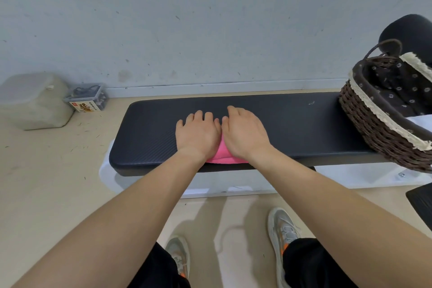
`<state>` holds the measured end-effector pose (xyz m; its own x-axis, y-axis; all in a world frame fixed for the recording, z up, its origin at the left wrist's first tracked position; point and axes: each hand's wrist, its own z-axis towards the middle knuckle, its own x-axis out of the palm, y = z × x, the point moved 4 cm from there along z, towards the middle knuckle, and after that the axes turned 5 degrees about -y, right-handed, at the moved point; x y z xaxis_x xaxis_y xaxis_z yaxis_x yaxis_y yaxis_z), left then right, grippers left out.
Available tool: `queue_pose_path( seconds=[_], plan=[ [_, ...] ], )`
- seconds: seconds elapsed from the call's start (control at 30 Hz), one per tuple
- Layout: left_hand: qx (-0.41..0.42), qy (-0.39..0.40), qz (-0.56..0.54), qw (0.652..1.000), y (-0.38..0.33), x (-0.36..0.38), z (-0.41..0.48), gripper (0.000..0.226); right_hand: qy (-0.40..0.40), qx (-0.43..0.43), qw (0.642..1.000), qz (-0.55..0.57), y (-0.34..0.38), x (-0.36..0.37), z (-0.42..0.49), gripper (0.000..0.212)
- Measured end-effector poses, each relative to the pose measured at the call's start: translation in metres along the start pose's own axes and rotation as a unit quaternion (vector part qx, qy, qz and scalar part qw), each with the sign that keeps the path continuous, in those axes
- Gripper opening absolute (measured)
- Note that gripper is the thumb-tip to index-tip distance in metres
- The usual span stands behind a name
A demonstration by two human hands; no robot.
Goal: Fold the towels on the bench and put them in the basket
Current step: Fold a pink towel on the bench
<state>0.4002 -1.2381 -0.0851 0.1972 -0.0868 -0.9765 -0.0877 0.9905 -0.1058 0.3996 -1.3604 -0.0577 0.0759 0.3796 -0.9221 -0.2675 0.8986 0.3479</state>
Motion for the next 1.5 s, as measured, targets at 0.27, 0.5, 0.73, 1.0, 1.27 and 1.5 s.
queue_pose_path(
  seconds=[0.27,0.5,0.73,1.0,1.27,1.5],
  plan=[
    [0.057,-0.043,-0.065,0.995,0.01,0.005,-0.003,0.055,-0.012,-0.03,0.993,-0.111,-0.019,0.027,-0.016,0.069],
    [0.154,-0.068,0.007,0.986,0.01,-0.003,-0.015,0.06,-0.058,-0.059,0.99,-0.112,-0.017,0.024,-0.023,0.052],
    [0.254,0.006,-0.012,0.967,0.019,-0.019,-0.023,0.047,-0.077,-0.136,0.984,-0.088,-0.022,0.014,-0.033,0.058],
    [0.13,0.153,-0.24,0.95,0.012,-0.07,-0.024,0.046,0.062,-0.118,0.989,-0.056,-0.034,-0.045,-0.036,0.059],
    [0.094,0.258,-0.479,0.833,-0.067,-0.133,-0.029,0.042,0.086,-0.01,0.99,0.114,-0.077,-0.167,-0.05,0.05],
    [0.067,0.248,-0.55,0.794,-0.161,-0.158,-0.017,0.045,-0.003,0.073,0.99,0.117,-0.139,-0.253,-0.073,0.052]
  ],
)
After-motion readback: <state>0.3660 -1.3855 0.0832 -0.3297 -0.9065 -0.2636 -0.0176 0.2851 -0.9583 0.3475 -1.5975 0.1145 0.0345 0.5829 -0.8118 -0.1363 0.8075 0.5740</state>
